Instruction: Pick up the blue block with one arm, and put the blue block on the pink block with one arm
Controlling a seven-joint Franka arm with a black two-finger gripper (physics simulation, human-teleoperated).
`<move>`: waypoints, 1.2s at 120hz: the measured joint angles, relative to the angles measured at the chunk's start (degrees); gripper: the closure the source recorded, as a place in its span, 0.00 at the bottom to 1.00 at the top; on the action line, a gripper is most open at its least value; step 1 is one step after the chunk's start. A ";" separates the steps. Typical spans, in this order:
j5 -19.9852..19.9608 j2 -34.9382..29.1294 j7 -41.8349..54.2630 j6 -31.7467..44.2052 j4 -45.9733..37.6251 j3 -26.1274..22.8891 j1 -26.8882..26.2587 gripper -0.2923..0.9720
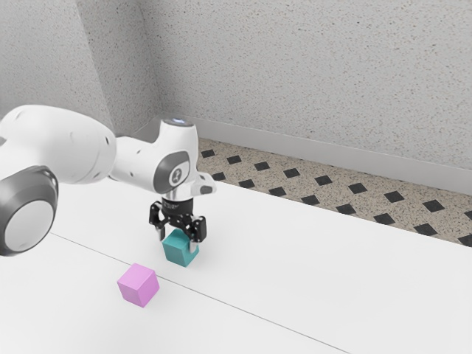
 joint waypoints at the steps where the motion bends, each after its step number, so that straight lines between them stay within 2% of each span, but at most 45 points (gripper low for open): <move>1: -0.06 0.04 0.01 0.00 -0.03 0.00 -0.03 0.23; 31: -1.14 1.35 0.30 0.02 -0.15 -0.03 -0.44 0.23; 46: -2.06 1.64 0.32 0.07 -0.18 -0.03 -0.44 0.37; 77: -2.36 1.31 -0.07 0.19 -0.27 0.22 -0.81 0.39; 85: -2.39 0.18 -0.06 0.20 -0.64 0.76 -1.84 0.46; 103: -2.06 -4.01 -0.19 0.22 -4.09 5.48 -6.01 0.51; 134: -1.51 -13.15 0.00 0.28 -13.48 20.54 -20.44 0.53; 144: -0.36 -15.69 0.16 0.29 -15.45 23.05 -22.61 0.53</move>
